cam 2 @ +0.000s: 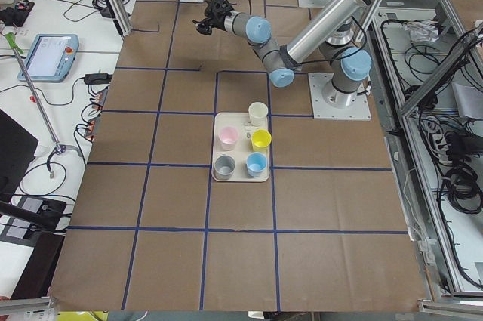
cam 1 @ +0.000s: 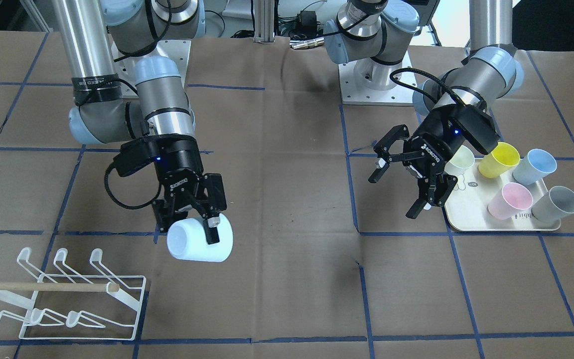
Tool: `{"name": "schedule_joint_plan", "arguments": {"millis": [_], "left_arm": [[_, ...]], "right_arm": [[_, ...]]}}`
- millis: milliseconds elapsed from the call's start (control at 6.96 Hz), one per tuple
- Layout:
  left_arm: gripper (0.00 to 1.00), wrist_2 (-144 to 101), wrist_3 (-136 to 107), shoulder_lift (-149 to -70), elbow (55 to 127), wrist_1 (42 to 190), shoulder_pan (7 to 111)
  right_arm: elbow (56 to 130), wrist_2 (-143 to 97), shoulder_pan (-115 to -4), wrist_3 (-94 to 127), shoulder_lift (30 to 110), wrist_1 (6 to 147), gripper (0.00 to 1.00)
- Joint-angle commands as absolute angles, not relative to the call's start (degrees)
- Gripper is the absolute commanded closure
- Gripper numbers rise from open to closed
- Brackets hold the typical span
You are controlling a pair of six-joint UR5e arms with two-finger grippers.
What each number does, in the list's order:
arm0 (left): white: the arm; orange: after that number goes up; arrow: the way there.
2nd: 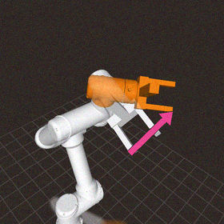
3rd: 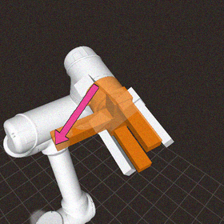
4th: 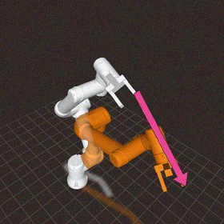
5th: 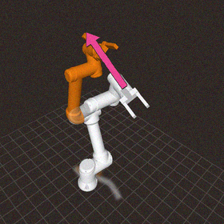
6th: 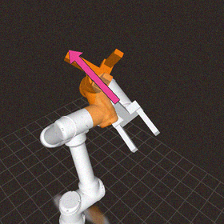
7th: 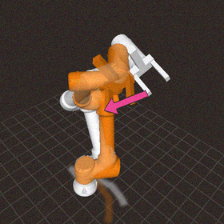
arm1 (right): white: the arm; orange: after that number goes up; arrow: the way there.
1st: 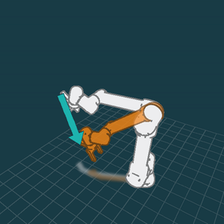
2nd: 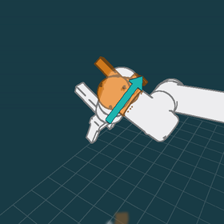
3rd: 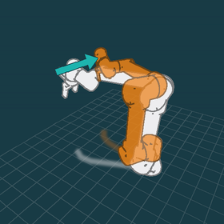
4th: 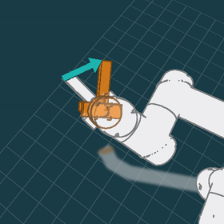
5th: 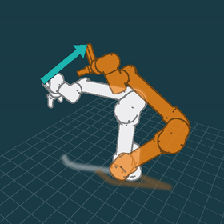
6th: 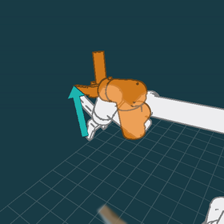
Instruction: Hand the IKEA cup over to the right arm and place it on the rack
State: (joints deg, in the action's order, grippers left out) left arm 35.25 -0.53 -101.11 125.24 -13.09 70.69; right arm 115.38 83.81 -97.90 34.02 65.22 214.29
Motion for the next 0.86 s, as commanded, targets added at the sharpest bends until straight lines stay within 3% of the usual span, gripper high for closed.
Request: {"name": "schedule_joint_plan", "arguments": {"millis": [0, 431, 719], "left_arm": [[0.01, 49.23, -2.54, -99.68, 120.43, -2.34, 75.29], [0.01, 70.26, -3.78, -90.38, 106.59, 43.49, 82.33], [0.01, 78.10, -6.24, -91.66, 92.79, 72.20, 84.98]], "right_arm": [[114.36, 91.38, -92.75, 15.27, 65.48, 214.72, 0.75], [106.28, 93.84, -90.97, 7.57, 62.33, 216.20, 0.81], [105.38, 95.62, -90.88, 5.82, 57.24, 222.68, 0.81]]}}
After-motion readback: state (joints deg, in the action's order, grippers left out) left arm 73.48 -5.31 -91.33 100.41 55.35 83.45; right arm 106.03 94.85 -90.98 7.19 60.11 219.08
